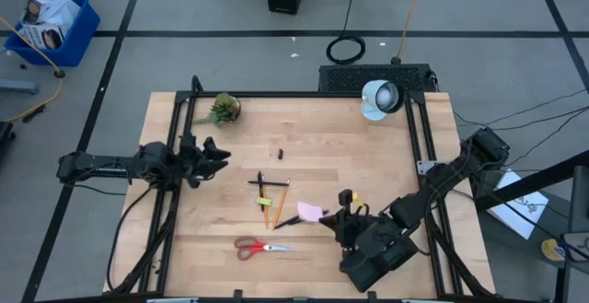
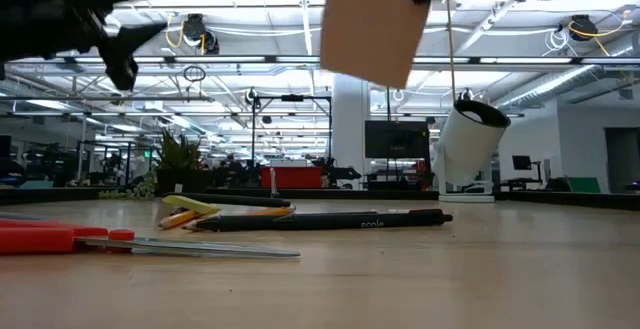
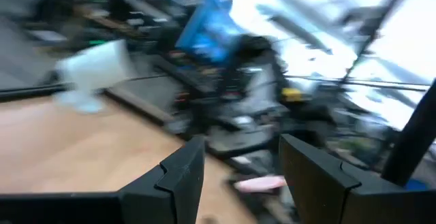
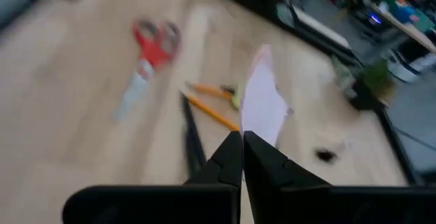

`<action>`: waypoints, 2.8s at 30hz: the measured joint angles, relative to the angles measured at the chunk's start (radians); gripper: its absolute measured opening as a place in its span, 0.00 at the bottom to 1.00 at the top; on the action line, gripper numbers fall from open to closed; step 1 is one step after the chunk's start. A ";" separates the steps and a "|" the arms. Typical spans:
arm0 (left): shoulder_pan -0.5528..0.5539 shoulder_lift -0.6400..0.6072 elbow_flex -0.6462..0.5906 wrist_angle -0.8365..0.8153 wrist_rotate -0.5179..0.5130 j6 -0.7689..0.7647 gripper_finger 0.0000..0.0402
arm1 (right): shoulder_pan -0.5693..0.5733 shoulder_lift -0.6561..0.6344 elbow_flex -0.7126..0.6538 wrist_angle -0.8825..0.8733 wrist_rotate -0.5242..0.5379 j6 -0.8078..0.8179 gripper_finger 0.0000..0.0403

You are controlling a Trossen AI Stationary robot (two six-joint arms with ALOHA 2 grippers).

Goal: Pick and place office supplies into organizer
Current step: Put the pink sticky note into the desk organizer

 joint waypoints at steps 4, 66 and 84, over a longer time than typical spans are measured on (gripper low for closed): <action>-0.009 0.000 0.000 0.022 0.022 -0.070 0.49 | 0.007 0.000 0.001 0.115 -0.057 -0.002 0.00; -0.372 1.241 0.624 0.271 -0.085 0.651 0.49 | 0.203 0.000 -0.053 0.210 0.195 0.189 0.00; -0.383 1.394 0.871 0.109 -0.034 0.708 0.49 | 0.139 0.000 -0.053 0.209 0.111 0.209 0.00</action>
